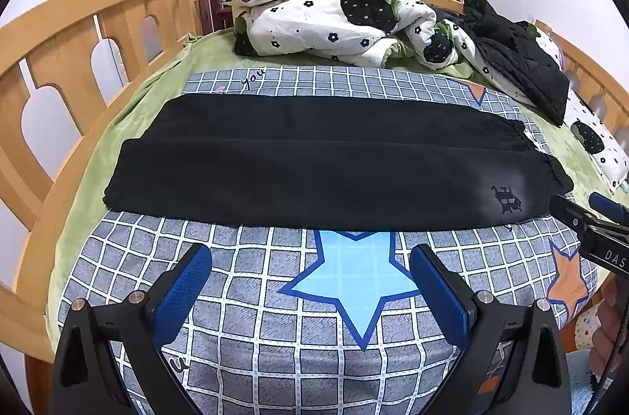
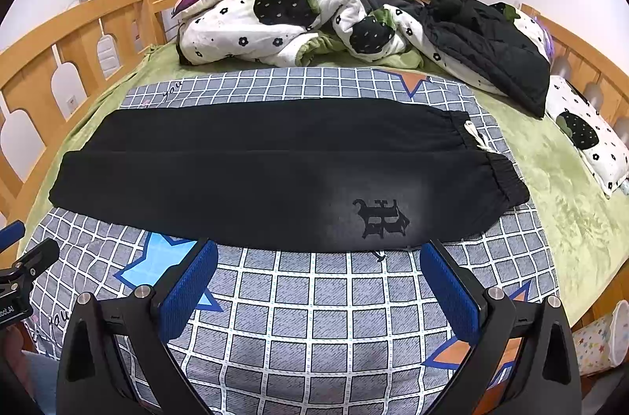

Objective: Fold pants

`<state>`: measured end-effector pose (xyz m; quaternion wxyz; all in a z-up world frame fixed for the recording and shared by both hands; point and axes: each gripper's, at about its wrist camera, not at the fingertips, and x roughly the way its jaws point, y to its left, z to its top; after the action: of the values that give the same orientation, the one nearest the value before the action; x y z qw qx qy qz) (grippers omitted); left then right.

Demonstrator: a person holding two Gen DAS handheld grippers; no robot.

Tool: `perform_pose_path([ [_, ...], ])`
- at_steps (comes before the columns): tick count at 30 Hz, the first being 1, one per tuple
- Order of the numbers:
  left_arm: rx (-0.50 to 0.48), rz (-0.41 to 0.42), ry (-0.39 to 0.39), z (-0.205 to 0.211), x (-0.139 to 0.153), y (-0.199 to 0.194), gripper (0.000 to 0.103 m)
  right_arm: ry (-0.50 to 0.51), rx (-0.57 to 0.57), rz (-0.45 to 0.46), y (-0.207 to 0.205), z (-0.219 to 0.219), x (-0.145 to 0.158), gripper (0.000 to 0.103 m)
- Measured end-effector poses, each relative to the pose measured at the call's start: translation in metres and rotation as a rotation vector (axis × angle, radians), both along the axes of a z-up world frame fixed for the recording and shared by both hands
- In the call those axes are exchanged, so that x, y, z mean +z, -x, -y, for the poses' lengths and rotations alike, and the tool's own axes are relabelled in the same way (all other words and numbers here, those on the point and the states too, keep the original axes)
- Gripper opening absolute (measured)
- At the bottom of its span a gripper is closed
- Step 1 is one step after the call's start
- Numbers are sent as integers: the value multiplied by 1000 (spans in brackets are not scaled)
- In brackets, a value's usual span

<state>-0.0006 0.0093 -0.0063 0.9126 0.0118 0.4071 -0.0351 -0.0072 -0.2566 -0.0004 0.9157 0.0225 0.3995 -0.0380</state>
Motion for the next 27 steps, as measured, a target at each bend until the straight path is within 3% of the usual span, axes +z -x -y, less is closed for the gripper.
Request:
perform_pose_path([
  [27, 0, -10, 18, -2, 2, 2, 101, -3, 1, -4, 0, 1, 0, 101],
])
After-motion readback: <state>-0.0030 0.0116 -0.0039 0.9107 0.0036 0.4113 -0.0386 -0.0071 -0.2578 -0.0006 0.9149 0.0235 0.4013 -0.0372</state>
